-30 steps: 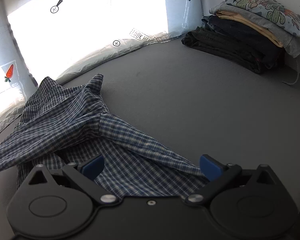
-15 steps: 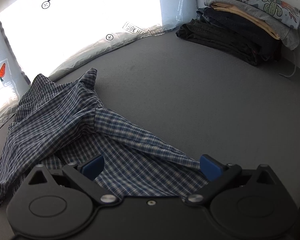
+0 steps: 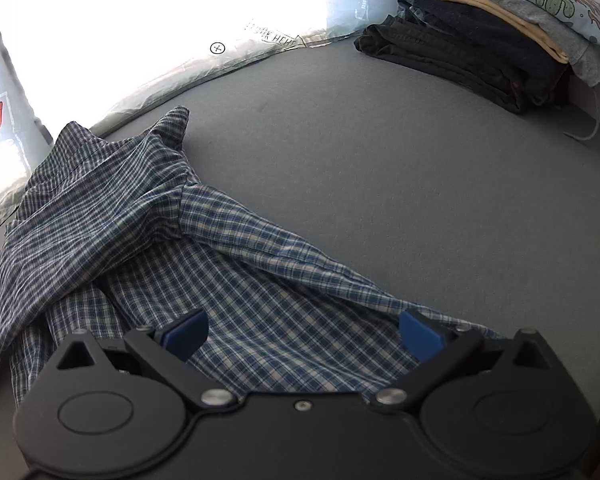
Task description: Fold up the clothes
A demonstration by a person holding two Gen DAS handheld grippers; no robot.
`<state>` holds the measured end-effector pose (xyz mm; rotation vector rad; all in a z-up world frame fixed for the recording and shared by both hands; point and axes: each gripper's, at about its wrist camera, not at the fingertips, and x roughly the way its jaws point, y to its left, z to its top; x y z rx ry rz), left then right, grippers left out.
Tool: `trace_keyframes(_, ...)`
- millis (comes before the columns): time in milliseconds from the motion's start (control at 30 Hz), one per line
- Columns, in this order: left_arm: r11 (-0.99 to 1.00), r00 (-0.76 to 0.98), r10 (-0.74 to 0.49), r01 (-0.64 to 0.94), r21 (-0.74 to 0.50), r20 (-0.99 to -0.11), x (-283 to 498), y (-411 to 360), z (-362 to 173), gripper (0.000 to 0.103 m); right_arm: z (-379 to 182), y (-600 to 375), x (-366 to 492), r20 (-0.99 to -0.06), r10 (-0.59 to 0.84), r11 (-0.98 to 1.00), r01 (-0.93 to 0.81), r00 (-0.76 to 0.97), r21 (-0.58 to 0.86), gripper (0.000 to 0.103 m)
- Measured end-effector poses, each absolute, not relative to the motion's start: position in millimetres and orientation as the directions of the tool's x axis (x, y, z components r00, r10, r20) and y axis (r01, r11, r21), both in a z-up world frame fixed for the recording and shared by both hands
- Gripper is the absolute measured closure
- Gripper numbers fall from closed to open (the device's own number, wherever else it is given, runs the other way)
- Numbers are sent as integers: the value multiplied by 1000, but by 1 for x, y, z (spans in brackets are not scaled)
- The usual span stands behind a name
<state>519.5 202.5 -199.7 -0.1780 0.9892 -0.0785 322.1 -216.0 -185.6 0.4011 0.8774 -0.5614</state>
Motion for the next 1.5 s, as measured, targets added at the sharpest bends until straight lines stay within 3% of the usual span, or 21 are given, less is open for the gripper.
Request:
trace_keyframes(67, 996, 568, -75, 10, -84, -820, 516, 190, -200, 67, -187, -216, 322, -808, -293, 788, 608, 511, 98, 0)
trace_keyframes(100, 997, 576, -77, 20, -80, -813, 516, 189, -200, 74, -187, -216, 322, -808, -294, 788, 607, 510, 97, 0)
trace_keyframes(133, 995, 576, -87, 17, -94, -813, 516, 189, -199, 89, -187, -216, 322, -808, -295, 789, 607, 510, 95, 0)
trace_keyframes(200, 997, 589, -71, 10, -80, -805, 514, 187, -195, 97, -187, -217, 323, -807, -300, 789, 608, 510, 91, 0)
trace_keyframes(600, 996, 770, 93, -69, 63, -631, 502, 205, -123, 97, -178, -231, 320, -808, -332, 738, 668, 487, 99, 0)
trace_keyframes(1033, 973, 729, 211, -217, 73, -651, 525, 260, -139, 96, -166, -234, 315, -796, -305, 727, 667, 523, 160, 0)
trace_keyframes(1167, 977, 694, 150, -214, -3, -704, 522, 268, -155, 95, -177, -241, 310, -815, -236, 684, 687, 529, 248, 0)
trace_keyframes(1267, 975, 685, 154, -221, -2, -712, 514, 267, -160, 95, -187, -257, 299, -809, -119, 568, 708, 575, 420, 1)
trace_keyframes(1333, 974, 675, 147, -227, -14, -723, 511, 269, -163, 95, -198, -272, 289, -788, -10, 424, 716, 616, 554, 8)
trace_keyframes(1400, 972, 670, 140, -234, -29, -729, 508, 272, -165, 95, -210, -283, 281, -746, 82, 280, 703, 661, 654, 29)
trace_keyframes(1500, 969, 679, 134, -242, -47, -722, 502, 272, -162, 95, -218, -285, 275, -677, 137, 177, 655, 723, 735, 48)
